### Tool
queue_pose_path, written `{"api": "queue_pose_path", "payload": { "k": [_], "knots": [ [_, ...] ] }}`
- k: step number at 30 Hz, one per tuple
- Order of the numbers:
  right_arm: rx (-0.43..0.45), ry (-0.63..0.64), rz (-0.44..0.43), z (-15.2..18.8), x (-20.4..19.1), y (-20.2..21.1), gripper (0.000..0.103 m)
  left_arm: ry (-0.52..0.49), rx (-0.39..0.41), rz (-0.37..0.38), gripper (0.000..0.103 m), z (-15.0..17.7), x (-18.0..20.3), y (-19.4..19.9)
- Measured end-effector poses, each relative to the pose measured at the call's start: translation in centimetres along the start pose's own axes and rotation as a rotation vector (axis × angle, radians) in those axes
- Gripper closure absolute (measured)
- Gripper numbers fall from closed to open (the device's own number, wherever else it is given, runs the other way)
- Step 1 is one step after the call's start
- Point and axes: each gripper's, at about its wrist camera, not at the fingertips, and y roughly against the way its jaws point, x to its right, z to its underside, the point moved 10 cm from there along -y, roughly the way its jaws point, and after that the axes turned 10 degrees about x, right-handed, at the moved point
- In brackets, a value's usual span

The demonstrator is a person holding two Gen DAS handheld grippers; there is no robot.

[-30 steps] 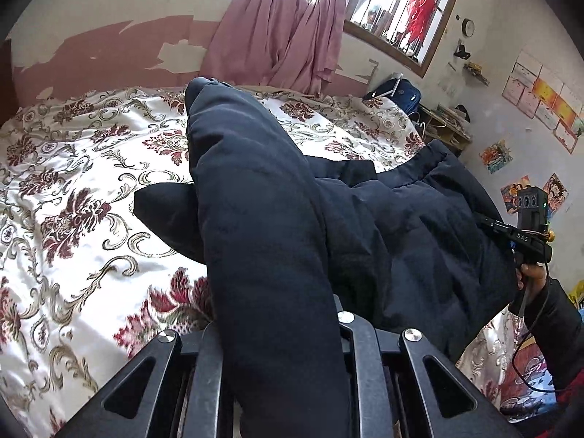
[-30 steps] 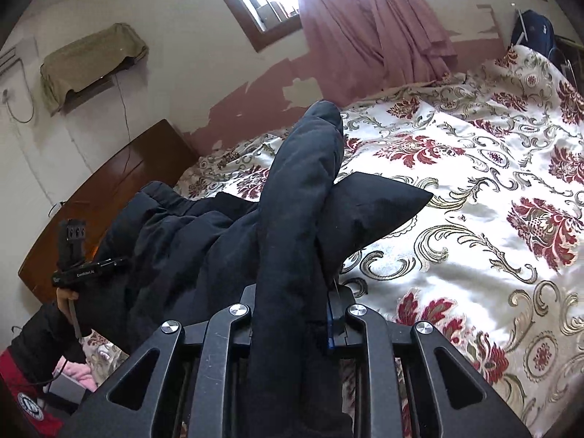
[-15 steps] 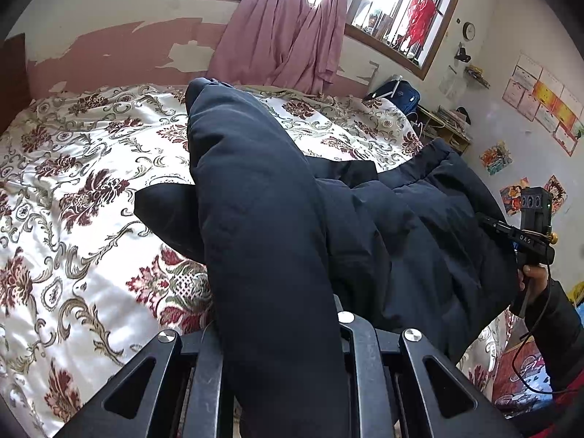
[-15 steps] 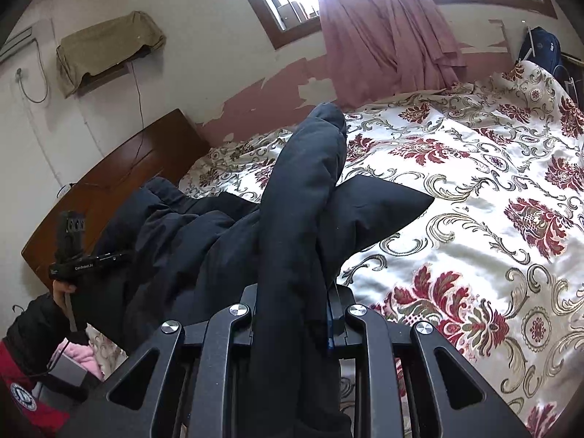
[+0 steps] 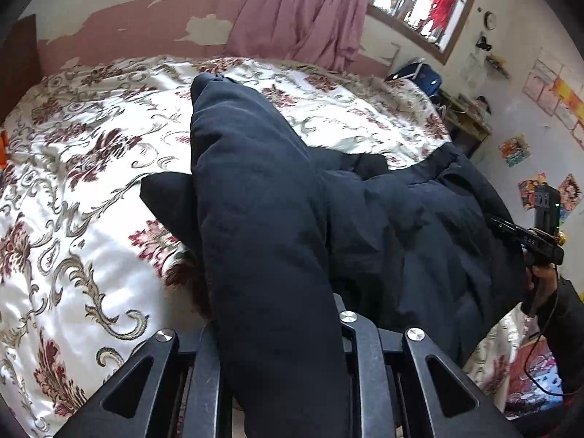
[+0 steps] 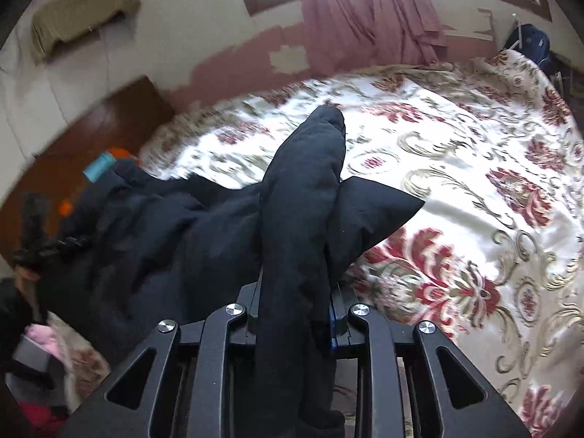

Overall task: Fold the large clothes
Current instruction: 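Lay the lifted end down and open both grippers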

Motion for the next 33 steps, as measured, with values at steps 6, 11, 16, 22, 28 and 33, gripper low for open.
{"api": "queue_pose_path", "payload": {
  "k": [6, 11, 16, 22, 28, 33],
  "knots": [
    [-0.038, 0.023, 0.097, 1.1, 1.6, -0.1, 0.061, -0.009, -0.053, -0.165, 0.039, 1.7, -3.1, -1.0],
    [-0.043, 0.071, 0.230, 1.5, 2.3, 0.4, 0.042, 0.034, -0.008, -0.221, 0.021, 2.2, -5.3, -0.1],
    [-0.030, 0.079, 0.318, 1.5, 3.0, 1.4, 0.024, 0.104, 0.025, -0.247, 0.013, 2.8, -6.6, 0.6],
    [0.001, 0.050, 0.317, 1.7, 2.8, 2.4, 0.013, 0.083, 0.076, -0.352, 0.002, 2.7, -6.8, 1.8],
    [0.065, 0.062, 0.310, 1.6, 0.7, 3.7, 0.010, -0.057, 0.205, -0.518, 0.000, 1.4, -5.9, 4.6],
    [0.133, 0.105, 0.327, 0.9, -0.7, 5.2, 0.009, -0.137, 0.286, -0.603, 0.000, 0.5, -5.1, 6.6]
  ]
}}
